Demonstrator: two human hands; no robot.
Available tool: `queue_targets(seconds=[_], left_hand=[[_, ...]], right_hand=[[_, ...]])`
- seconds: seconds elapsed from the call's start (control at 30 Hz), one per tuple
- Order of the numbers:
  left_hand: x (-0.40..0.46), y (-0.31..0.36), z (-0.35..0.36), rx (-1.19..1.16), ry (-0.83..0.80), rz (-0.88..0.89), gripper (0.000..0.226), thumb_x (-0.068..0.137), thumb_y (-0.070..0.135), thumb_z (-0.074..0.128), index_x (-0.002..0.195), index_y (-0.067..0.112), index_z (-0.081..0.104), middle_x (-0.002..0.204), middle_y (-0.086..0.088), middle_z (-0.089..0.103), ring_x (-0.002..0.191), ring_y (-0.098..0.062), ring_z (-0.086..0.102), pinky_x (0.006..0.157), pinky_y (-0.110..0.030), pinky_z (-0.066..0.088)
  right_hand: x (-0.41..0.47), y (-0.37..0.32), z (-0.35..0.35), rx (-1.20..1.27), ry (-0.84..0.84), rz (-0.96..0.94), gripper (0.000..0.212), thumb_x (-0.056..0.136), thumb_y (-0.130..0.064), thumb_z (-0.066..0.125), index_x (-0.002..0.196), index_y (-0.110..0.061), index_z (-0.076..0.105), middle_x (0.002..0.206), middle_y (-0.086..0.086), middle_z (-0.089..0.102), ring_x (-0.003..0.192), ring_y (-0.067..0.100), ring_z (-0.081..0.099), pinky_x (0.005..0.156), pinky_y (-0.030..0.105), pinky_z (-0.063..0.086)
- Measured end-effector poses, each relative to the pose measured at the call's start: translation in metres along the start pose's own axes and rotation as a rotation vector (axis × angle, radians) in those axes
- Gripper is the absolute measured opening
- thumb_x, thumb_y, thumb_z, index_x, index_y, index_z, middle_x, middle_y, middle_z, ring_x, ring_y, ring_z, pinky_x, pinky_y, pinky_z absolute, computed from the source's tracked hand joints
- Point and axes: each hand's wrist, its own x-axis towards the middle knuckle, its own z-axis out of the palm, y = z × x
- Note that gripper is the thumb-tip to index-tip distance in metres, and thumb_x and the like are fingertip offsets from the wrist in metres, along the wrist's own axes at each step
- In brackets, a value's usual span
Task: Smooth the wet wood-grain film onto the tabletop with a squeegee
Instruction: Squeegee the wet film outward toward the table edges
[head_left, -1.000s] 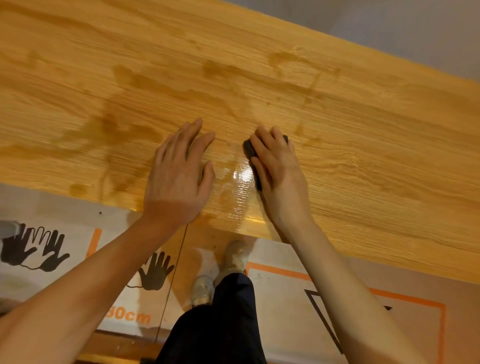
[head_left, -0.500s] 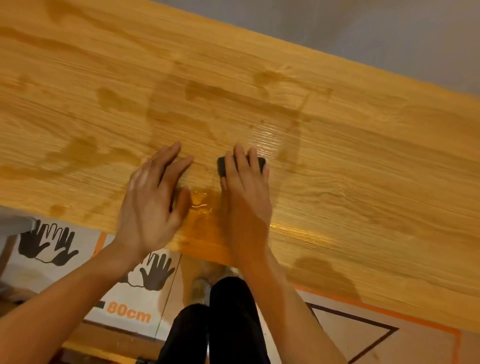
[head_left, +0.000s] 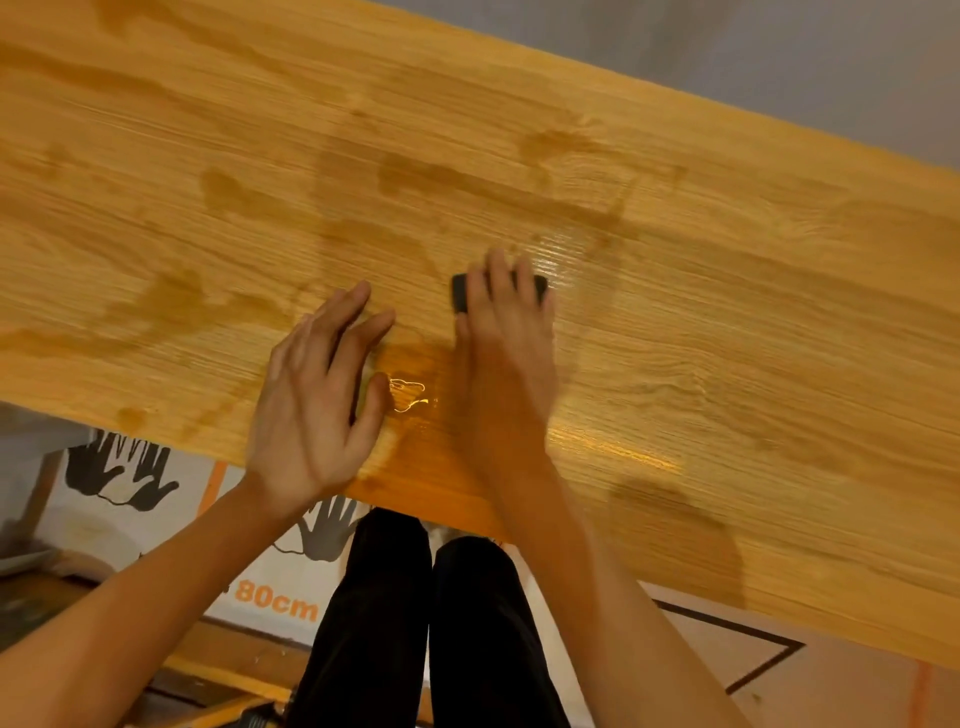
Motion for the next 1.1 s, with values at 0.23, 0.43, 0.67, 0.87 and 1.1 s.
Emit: queue_targets(seconds=[0.23,0.43,0.67,0.87,1.1], left_hand=[[-0.001,0.001,0.000,0.003,-0.020,-0.017,0.053,0.095,0.026,0.044,0.146,0.011,0.048,0.159,-0.011,0.038,0.148,-0.031,0.034,0.115,-0.048,0.029],[-0.003,-0.002,0.000,-0.003,-0.043,-0.005,0.052,0.097,0.024,0.046,0.146,0.009,0.049,0.160,-0.012,0.035,0.150,-0.033,0.030,0.114,-0.056,0.032],[-0.003,-0.002,-0.006,-0.067,-0.069,-0.006,0.050,0.098,0.027,0.047,0.145,0.009,0.050,0.160,-0.012,0.036,0.148,-0.033,0.034,0.114,-0.058,0.033],[0.036,-0.018,-0.022,-0.119,-0.100,0.073,0.046,0.097,0.030,0.048,0.137,0.009,0.058,0.154,-0.013,0.041,0.138,-0.035,0.044,0.111,-0.046,0.031],[0.143,-0.021,-0.013,-0.001,0.003,0.115,0.048,0.098,0.017,0.054,0.145,0.008,0.047,0.154,-0.017,0.039,0.142,-0.035,0.039,0.113,-0.045,0.028]], right_hand=[[-0.037,0.087,-0.054,0.074,0.047,0.080,0.044,0.104,-0.014,0.040,0.148,-0.010,0.035,0.157,0.004,0.027,0.149,0.018,0.016,0.122,0.045,0.015],[-0.006,0.032,-0.028,0.057,0.159,0.222,0.043,0.104,-0.013,0.037,0.147,-0.007,0.036,0.158,0.009,0.026,0.149,0.025,0.014,0.124,0.040,0.003],[0.007,0.035,-0.030,0.040,0.005,-0.032,0.044,0.103,-0.017,0.043,0.146,-0.009,0.038,0.156,0.007,0.031,0.148,0.022,0.020,0.123,0.039,0.012],[-0.007,0.092,-0.060,0.101,0.246,0.422,0.043,0.104,-0.011,0.037,0.146,-0.006,0.037,0.157,0.009,0.028,0.149,0.024,0.017,0.122,0.046,0.011],[0.036,-0.002,-0.002,-0.032,0.111,0.061,0.052,0.097,-0.007,0.053,0.146,-0.010,0.037,0.156,0.007,0.030,0.148,0.027,0.020,0.122,0.040,0.005]])
